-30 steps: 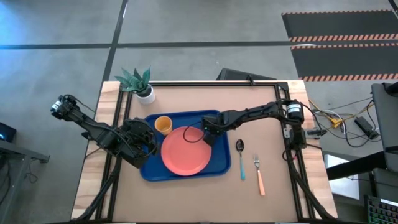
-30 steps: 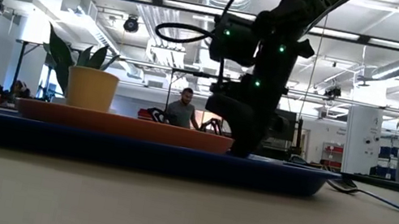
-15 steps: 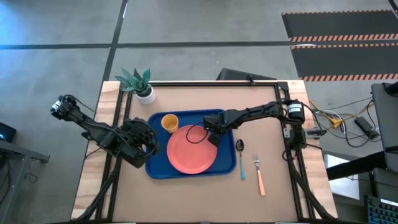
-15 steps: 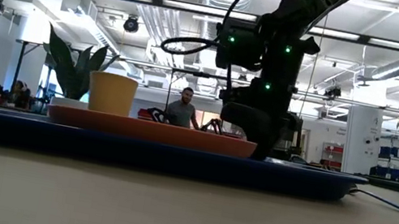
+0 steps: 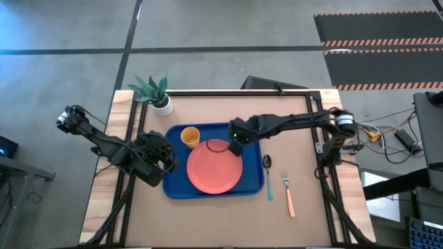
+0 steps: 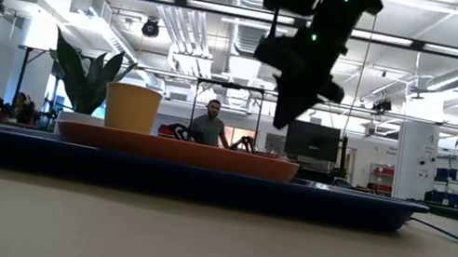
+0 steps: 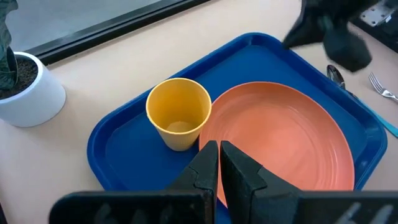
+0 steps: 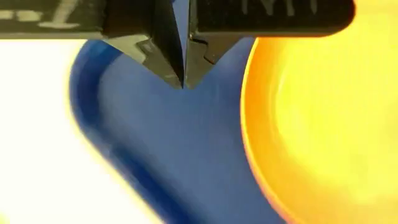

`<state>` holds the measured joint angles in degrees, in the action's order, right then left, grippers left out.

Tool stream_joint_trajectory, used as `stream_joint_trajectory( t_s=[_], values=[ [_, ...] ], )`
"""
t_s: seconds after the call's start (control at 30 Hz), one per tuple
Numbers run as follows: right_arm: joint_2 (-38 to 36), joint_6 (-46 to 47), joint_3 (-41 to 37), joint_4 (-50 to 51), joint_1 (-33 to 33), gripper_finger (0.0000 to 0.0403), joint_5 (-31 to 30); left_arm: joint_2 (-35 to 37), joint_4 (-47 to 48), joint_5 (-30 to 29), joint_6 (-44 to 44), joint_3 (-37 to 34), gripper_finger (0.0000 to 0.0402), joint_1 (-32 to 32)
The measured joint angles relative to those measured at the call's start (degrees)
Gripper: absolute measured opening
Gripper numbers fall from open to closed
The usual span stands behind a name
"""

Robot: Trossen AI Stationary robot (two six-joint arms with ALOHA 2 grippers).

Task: Pick and place plate/cup/fork/spoon on tray
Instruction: Adjust the blue tray

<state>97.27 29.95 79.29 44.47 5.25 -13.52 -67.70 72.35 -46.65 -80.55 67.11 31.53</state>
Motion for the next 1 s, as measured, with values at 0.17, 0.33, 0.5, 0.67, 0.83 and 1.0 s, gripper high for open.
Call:
stream_joint_trajectory(
  t_s=[0.17, 0.33, 0.5, 0.67, 0.83, 1.0],
  values=[
    [-4.6, -1.3, 0.0, -6.2, 0.9, 0.0008, 0.4, 0.0, 0.0, 0.0, 0.0, 0.0, 0.0, 0.0],
    [-6.2, -4.0, 0.0, -15.3, 1.1, 0.0008, 4.3, 0.0, 0.1, 0.0, 0.0, 0.0, 0.0, 0.0],
    [-8.4, -5.6, 0.0, -16.9, 0.9, 0.0008, 7.6, 0.0, 0.1, -0.1, 0.4, 0.0, 0.0, 0.0],
    [-12.3, -7.5, 0.0, -16.5, 0.4, 0.0008, 8.0, 0.0, 0.1, -0.4, 3.3, 0.0, 0.0, -1.4],
    [-18.2, -9.6, 0.0, -16.0, -0.1, 0.0008, 8.0, 0.0, -0.2, -0.4, 7.5, 0.1, 0.0001, -4.9],
    [-24.2, -10.6, 0.0, -15.9, -1.0, 0.0008, 8.0, 0.0, -4.5, 0.7, 16.1, 0.0, 0.0031, -9.6]
  ],
)
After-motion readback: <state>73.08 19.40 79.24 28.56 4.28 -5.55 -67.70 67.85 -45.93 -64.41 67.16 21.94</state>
